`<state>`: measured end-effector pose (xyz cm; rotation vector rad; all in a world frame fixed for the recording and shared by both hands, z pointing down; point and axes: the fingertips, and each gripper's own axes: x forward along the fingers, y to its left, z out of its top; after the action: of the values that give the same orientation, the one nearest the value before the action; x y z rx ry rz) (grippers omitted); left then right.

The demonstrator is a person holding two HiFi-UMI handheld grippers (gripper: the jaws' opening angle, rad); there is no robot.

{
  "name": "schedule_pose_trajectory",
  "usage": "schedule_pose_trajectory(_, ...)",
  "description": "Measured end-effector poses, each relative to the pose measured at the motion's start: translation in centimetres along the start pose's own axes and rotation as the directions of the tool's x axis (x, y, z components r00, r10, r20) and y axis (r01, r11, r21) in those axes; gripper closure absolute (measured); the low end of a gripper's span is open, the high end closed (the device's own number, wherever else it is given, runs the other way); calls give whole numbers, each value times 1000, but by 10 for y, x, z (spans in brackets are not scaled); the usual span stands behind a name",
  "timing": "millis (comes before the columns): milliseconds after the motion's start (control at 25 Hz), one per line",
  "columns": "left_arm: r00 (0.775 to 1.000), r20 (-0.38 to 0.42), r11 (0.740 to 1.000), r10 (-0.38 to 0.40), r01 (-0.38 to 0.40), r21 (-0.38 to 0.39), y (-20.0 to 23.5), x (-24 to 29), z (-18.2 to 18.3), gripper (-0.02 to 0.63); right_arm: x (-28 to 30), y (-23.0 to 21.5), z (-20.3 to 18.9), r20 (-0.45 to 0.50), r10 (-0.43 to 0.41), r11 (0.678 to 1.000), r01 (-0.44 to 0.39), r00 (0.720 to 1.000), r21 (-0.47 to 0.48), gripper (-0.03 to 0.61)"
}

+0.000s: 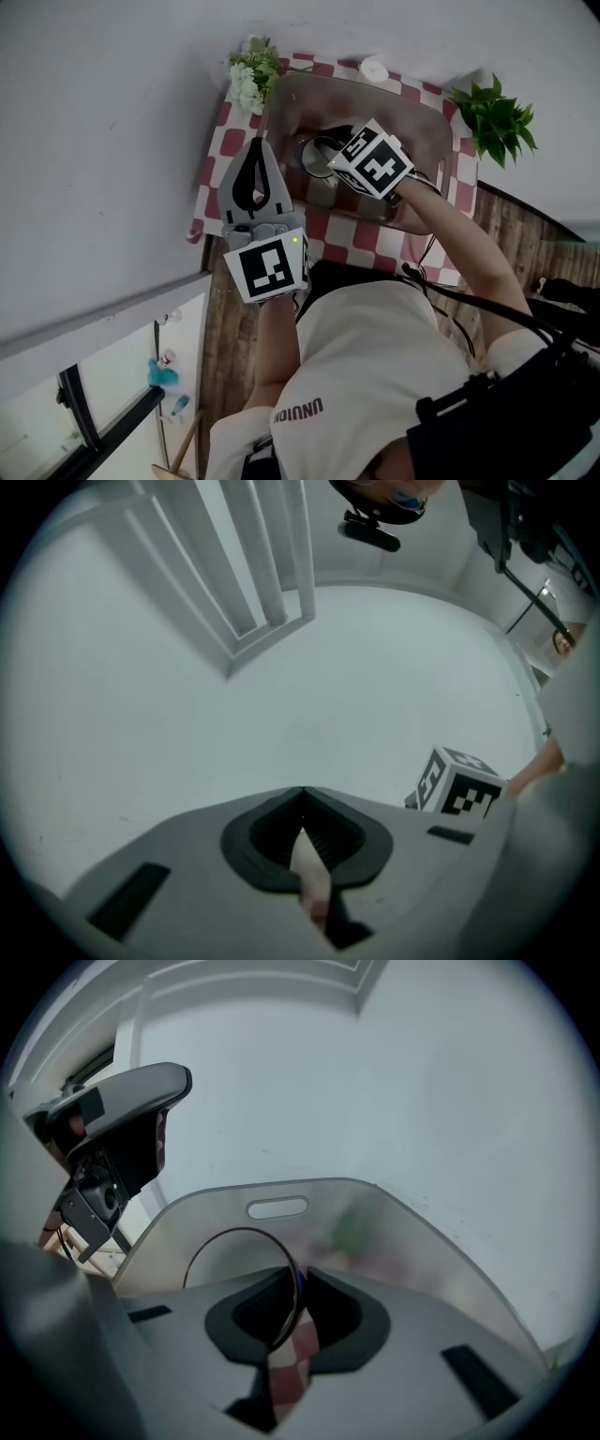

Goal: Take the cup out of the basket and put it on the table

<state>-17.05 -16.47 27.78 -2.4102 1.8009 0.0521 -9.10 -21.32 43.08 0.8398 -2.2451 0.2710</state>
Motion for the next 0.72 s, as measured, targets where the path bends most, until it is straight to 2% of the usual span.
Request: schedule_pose_trajectory(720, 998, 16, 998, -56, 56, -7, -24, 10, 6, 603, -37, -11, 7, 71, -87, 996, 88, 994, -8, 523)
